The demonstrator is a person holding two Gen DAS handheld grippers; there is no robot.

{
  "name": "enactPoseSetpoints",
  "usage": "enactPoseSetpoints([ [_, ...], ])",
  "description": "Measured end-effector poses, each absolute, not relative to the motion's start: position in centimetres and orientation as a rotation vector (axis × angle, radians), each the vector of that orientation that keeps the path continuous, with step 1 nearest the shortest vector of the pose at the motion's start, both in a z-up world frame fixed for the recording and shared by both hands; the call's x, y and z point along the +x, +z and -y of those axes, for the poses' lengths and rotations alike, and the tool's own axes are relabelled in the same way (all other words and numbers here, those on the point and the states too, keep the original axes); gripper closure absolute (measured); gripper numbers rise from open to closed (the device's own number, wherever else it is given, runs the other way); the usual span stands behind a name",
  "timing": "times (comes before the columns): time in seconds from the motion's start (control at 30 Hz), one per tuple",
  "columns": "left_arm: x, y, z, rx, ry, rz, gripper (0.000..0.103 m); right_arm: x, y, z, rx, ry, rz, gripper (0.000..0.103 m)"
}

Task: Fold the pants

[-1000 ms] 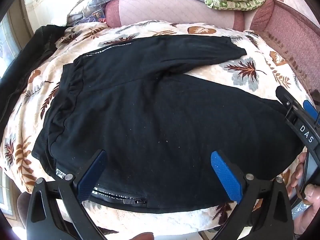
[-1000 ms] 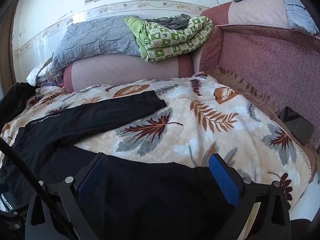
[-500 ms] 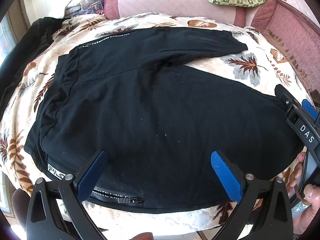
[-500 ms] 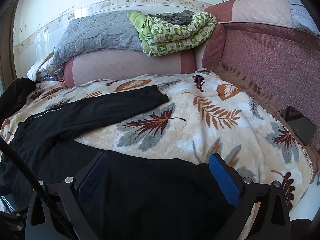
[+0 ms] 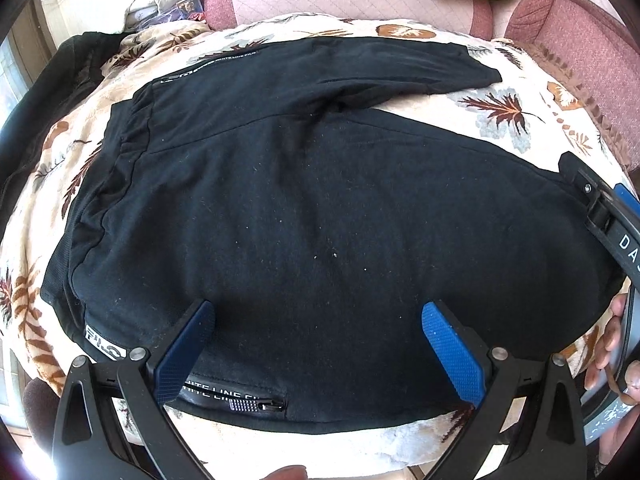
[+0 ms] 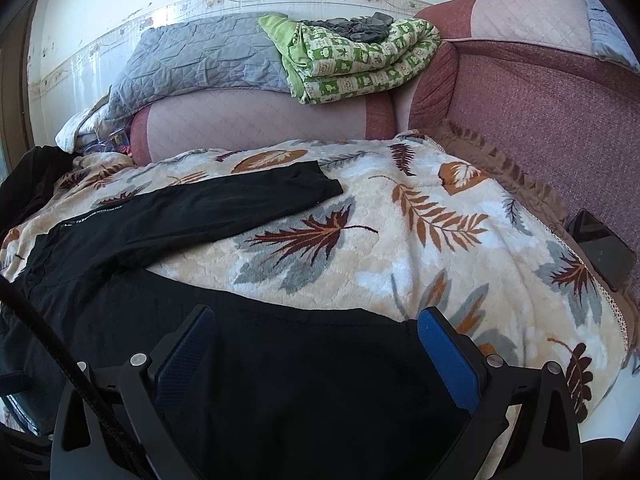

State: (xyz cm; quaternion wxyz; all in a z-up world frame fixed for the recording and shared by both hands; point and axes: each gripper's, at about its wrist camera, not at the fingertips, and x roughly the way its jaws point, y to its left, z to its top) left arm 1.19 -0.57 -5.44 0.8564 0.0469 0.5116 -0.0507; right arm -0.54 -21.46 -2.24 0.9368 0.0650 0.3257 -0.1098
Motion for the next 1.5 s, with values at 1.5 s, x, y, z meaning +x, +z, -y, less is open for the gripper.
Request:
enactPoseSetpoints([
  [1.5, -5.5, 7.2, -18.9, -0.182, 0.213, -0.743, 0.0, -6.8, 10.1, 16.3, 0.045, -0.077, -0.477, 0.0],
])
